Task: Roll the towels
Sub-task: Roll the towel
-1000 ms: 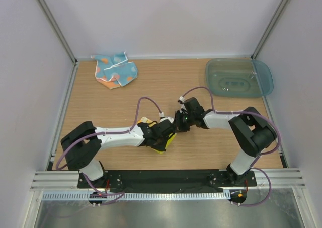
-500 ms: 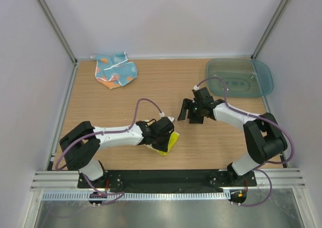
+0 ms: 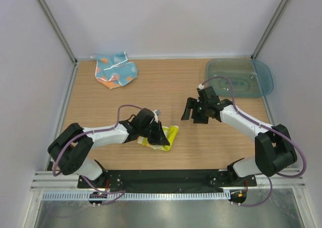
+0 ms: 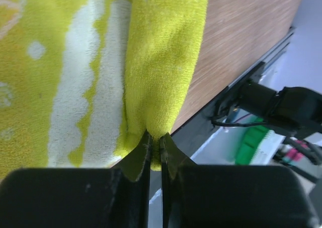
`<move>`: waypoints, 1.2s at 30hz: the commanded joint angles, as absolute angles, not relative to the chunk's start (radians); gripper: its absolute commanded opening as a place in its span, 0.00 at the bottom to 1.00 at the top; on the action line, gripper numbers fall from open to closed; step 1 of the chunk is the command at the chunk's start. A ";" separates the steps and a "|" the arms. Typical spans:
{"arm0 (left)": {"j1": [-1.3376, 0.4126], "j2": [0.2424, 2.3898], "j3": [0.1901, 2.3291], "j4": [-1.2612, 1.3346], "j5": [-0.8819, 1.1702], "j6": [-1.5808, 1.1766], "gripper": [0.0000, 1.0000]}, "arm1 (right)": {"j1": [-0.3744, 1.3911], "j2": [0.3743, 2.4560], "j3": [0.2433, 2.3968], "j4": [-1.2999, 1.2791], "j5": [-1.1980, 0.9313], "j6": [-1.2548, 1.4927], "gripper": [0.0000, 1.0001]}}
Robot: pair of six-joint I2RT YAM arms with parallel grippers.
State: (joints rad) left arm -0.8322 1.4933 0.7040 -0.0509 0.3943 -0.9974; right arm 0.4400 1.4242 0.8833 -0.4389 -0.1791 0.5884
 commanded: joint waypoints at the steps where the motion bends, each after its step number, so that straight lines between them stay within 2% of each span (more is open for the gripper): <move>1: -0.781 1.463 0.616 0.159 0.544 -1.161 0.00 | 0.440 1.371 0.879 -0.460 -0.202 0.588 0.75; 8: -0.724 1.517 0.456 0.472 0.617 -1.387 0.00 | 0.442 1.364 0.874 -0.460 -0.222 0.594 0.75; 13: -0.706 1.485 0.442 0.405 0.580 -1.408 0.00 | 0.442 1.338 0.856 -0.411 -0.299 0.595 0.75; 16: -0.680 1.459 0.446 0.238 0.529 -1.411 0.00 | 0.443 1.312 0.821 -0.336 -0.388 0.598 0.75; 19: -0.651 1.463 0.425 0.196 0.512 -1.413 0.00 | 0.448 1.289 0.784 -0.276 -0.438 0.609 0.75; 23: -0.626 1.495 0.391 0.222 0.525 -1.431 0.00 | 0.478 1.284 0.704 -0.154 -0.485 0.643 0.75; 30: -0.586 1.558 0.299 0.429 0.566 -1.525 0.00 | 0.583 1.371 0.638 0.029 -0.472 0.689 0.72; 36: -0.552 1.585 0.296 0.411 0.597 -1.516 0.00 | 0.643 1.459 0.635 0.143 -0.453 0.692 0.71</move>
